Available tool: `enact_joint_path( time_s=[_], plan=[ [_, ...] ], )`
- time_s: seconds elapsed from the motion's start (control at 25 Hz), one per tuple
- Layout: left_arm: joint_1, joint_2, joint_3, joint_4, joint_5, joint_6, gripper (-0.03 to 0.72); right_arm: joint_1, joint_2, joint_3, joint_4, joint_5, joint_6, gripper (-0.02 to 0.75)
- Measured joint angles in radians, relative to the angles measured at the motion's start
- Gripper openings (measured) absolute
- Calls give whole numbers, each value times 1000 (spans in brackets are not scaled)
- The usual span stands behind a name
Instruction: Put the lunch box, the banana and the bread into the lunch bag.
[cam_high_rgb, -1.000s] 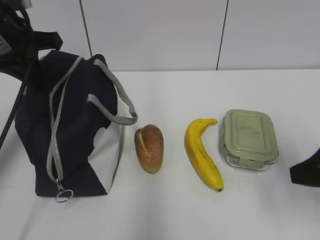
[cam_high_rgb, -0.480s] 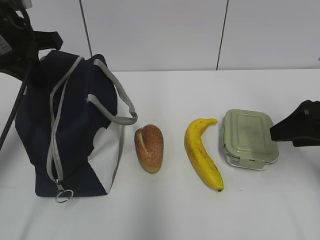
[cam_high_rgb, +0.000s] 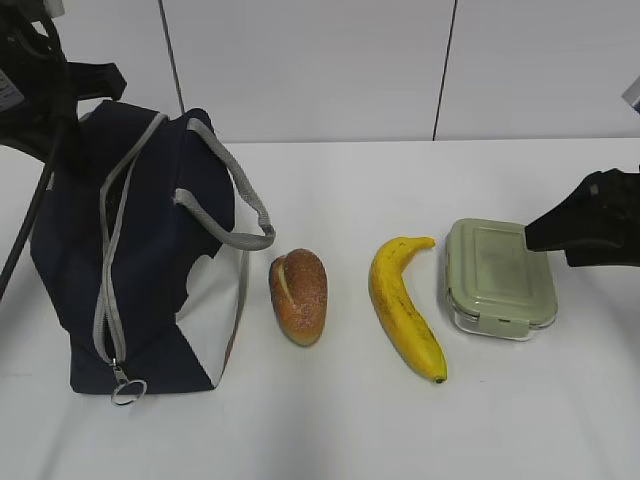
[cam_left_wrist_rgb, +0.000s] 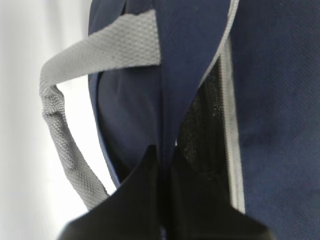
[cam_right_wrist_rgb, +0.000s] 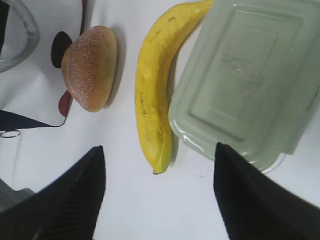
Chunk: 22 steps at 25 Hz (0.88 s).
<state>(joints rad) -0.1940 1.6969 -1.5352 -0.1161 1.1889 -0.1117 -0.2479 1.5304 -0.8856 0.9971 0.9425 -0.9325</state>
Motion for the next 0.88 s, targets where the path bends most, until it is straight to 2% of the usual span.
enact_joint_path(
  time_s=[0.12,0.36,0.48,0.64,0.88],
  plan=[
    [0,0,0,0,0,0,0,0,25,0,-24,-60,-2,528],
    [0,0,0,0,0,0,0,0,81,-22,-38,-134,-2,635],
    [0,0,0,0,0,0,0,0,129,-59,-38,-134,17,636],
    [0,0,0,0,0,0,0,0,207,-116,-38,-126,46,601],
    [0,0,0,0,0,0,0,-23,294,-184,-98,-83,118,589]
  ],
)
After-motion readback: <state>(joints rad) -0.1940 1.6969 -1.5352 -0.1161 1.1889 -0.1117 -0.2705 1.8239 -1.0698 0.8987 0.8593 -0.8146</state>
